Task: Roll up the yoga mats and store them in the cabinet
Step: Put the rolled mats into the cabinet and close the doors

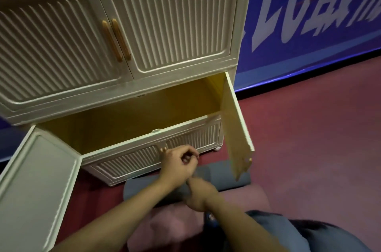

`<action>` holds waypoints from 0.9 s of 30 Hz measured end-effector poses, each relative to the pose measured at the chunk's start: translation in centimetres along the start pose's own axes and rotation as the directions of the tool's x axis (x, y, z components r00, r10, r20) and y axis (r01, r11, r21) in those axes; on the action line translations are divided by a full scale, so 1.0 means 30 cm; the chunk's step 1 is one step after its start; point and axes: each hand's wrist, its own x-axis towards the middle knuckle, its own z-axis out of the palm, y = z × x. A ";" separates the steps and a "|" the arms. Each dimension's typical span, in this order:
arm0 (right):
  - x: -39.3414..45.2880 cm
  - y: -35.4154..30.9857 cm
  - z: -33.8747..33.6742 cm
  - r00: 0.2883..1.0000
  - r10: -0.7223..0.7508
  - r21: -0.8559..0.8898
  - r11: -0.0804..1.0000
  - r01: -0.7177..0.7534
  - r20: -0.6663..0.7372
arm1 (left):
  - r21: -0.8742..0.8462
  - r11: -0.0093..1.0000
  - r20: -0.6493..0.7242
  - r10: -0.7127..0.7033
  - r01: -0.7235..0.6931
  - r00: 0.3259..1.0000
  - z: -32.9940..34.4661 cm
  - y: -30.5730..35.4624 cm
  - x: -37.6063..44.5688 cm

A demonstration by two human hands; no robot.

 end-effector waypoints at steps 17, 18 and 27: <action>0.140 0.347 -0.266 0.795 0.436 0.171 0.899 -0.402 -0.422 | 0.833 0.551 0.476 -0.667 -0.051 0.573 0.521 -0.736 0.046; 0.146 0.359 -0.266 0.795 0.443 0.161 0.896 -0.415 -0.415 | 0.837 0.545 0.474 -0.672 -0.053 0.570 0.537 -0.759 0.030; 0.186 0.413 -0.285 0.812 0.398 0.209 0.917 -0.340 -0.426 | 0.699 0.715 0.569 -0.545 -0.012 0.616 0.563 -0.871 0.035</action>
